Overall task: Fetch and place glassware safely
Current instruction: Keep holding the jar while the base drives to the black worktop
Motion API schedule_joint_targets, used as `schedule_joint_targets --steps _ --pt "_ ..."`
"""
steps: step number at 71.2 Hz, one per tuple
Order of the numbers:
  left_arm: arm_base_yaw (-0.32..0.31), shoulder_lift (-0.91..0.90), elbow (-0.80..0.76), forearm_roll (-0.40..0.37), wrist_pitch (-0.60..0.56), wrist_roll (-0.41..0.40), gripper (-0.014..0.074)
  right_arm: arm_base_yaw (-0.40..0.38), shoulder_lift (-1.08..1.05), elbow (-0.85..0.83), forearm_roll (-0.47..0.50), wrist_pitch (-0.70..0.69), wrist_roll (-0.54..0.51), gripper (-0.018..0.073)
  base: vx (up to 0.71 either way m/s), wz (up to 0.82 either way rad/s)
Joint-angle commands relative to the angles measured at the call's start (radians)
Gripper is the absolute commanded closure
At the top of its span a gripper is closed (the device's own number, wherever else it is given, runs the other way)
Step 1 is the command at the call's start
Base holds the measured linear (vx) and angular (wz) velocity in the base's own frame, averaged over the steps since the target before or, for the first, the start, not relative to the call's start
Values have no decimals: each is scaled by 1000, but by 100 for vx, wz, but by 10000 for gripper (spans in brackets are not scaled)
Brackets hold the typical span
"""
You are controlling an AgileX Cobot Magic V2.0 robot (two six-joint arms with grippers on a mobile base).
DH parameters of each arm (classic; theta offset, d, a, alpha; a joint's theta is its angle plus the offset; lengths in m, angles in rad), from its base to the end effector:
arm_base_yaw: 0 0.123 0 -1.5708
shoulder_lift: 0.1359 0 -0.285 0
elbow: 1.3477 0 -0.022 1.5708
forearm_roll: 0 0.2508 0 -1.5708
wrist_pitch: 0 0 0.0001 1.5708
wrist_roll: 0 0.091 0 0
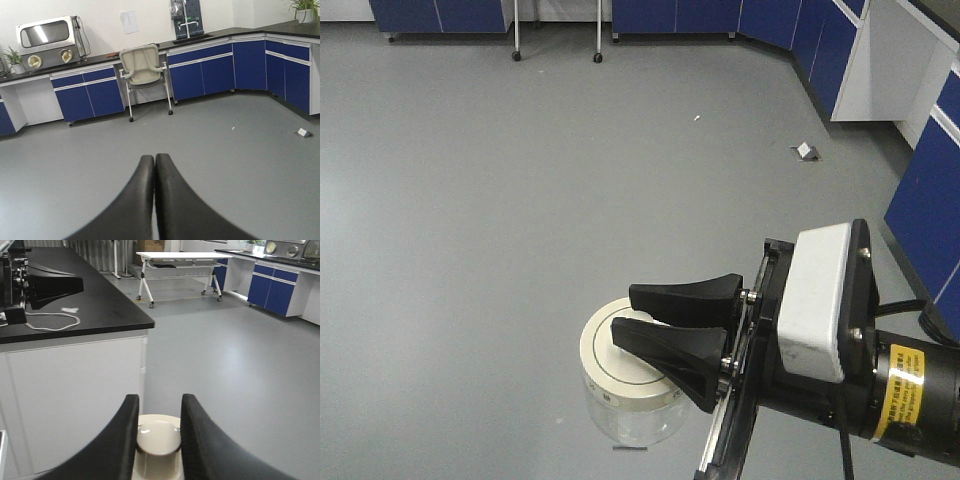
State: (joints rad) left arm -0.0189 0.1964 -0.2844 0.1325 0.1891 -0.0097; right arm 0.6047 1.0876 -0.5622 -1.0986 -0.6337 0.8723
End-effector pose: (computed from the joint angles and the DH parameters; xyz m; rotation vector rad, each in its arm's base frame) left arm 0.0647 0.0010 0.2801 0.0909 1.5813 0.0991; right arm 0.1507 0.1624 0.2955 -1.0057 1.4153 0.8163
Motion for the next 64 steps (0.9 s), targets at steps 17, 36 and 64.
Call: schedule_joint_targets --steps 17,36,64 --pt "-7 8 -27 -3 -72 -9 603 -3 -24 -30 47 -67 -5 563 57 -6" --pt "-7 8 -27 -3 -72 -9 603 -3 -24 -30 47 -67 -5 563 59 -3" --pt "-7 8 -27 -3 -72 -9 603 -3 -24 -30 47 -67 -5 563 60 -2"
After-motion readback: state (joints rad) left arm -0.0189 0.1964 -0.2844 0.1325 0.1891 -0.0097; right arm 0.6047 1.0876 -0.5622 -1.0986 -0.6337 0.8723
